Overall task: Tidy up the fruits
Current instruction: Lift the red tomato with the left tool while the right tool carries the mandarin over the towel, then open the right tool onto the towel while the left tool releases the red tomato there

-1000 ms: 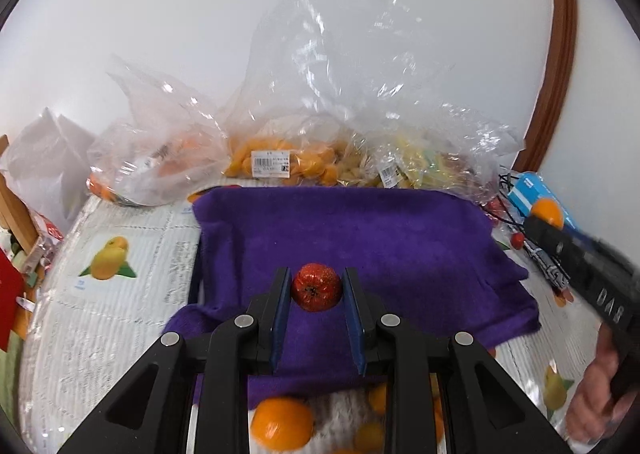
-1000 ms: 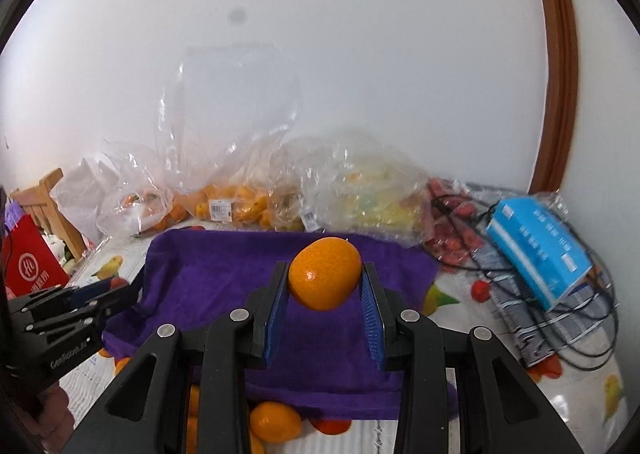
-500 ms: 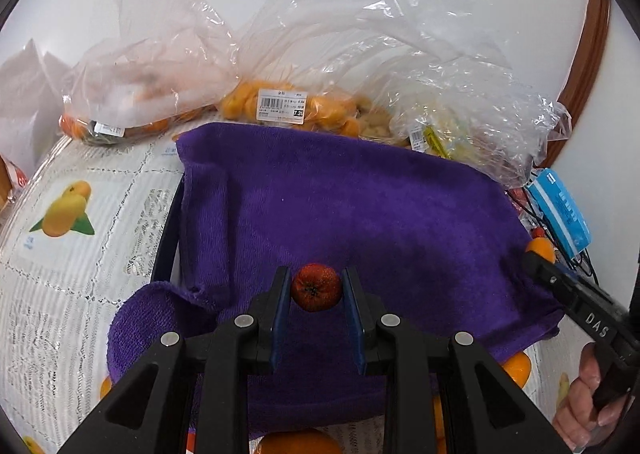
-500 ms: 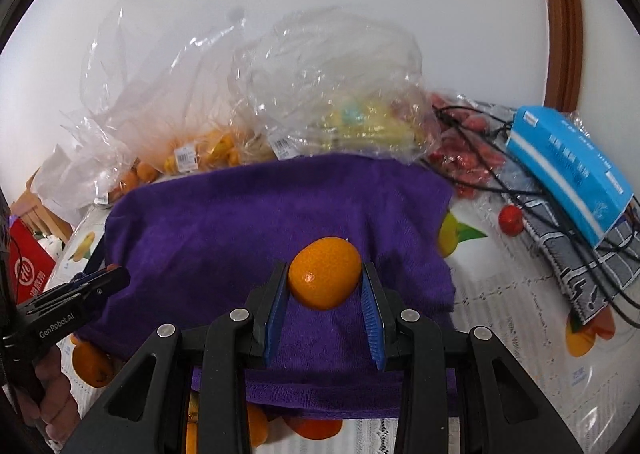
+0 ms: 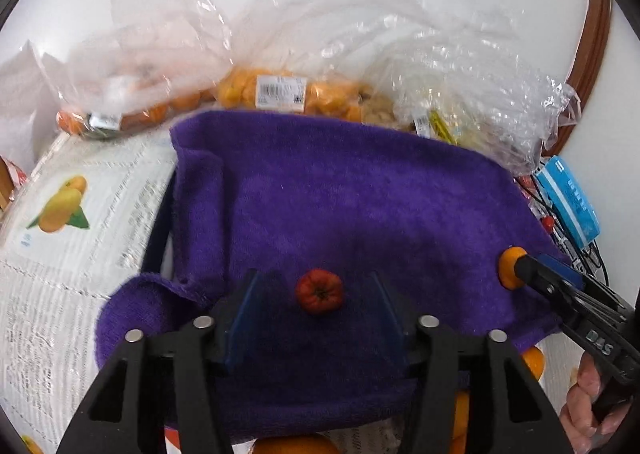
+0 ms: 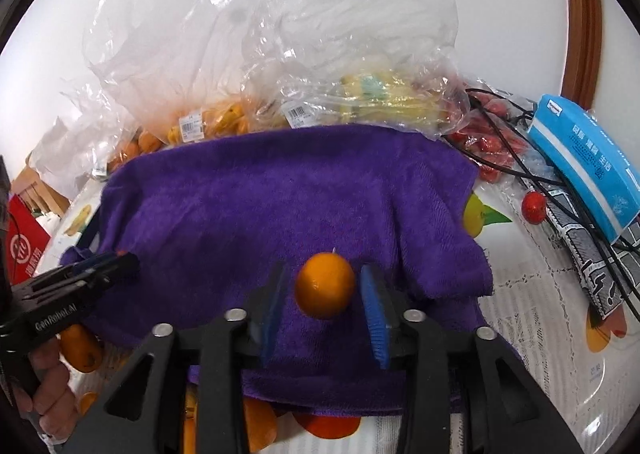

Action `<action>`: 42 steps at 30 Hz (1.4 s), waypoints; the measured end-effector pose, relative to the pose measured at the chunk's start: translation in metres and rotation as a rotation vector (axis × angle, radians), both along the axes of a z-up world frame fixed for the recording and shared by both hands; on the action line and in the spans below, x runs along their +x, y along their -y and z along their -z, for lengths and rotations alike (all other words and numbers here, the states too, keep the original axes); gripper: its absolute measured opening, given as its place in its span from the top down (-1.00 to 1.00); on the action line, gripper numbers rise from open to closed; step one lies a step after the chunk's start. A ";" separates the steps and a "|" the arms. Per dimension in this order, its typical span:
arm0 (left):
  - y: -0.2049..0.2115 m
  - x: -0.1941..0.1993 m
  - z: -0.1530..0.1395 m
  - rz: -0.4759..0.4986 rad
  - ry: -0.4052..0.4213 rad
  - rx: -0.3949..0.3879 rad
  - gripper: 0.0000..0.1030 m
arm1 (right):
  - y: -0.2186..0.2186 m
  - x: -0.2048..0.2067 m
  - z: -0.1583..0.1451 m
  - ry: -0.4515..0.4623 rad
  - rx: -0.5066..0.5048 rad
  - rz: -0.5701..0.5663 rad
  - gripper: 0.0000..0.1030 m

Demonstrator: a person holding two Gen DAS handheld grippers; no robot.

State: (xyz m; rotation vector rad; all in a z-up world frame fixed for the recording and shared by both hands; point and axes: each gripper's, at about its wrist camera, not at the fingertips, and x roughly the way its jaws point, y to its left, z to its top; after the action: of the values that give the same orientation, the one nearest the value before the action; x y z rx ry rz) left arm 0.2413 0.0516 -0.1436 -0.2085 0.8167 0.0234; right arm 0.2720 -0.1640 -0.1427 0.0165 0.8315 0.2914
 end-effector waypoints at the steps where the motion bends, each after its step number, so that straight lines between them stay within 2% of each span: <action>1: -0.001 0.000 -0.001 -0.003 0.005 -0.003 -0.06 | 0.001 -0.001 -0.002 0.004 0.012 0.002 -0.24; 7: -0.004 -0.004 -0.005 -0.001 0.011 -0.018 -0.07 | 0.004 -0.006 -0.011 0.048 0.028 0.020 -0.26; 15: -0.010 -0.019 -0.017 -0.011 0.070 -0.047 -0.07 | 0.006 -0.019 -0.024 0.105 0.051 0.006 -0.26; 23: -0.017 -0.050 -0.030 -0.050 0.154 -0.006 -0.07 | -0.002 -0.037 -0.038 0.157 0.025 -0.055 -0.16; 33: -0.045 -0.110 -0.016 -0.081 0.159 -0.014 -0.12 | 0.004 -0.072 -0.018 0.110 0.055 -0.076 -0.13; 42: -0.047 -0.114 -0.005 -0.064 0.103 -0.057 -0.12 | -0.008 -0.082 0.004 0.043 0.000 -0.092 -0.09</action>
State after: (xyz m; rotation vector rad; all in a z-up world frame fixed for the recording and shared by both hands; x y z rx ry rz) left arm 0.1277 0.0990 -0.1386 -0.2870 0.7083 0.0494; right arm 0.1903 -0.1564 -0.1462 -0.0283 0.7907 0.3775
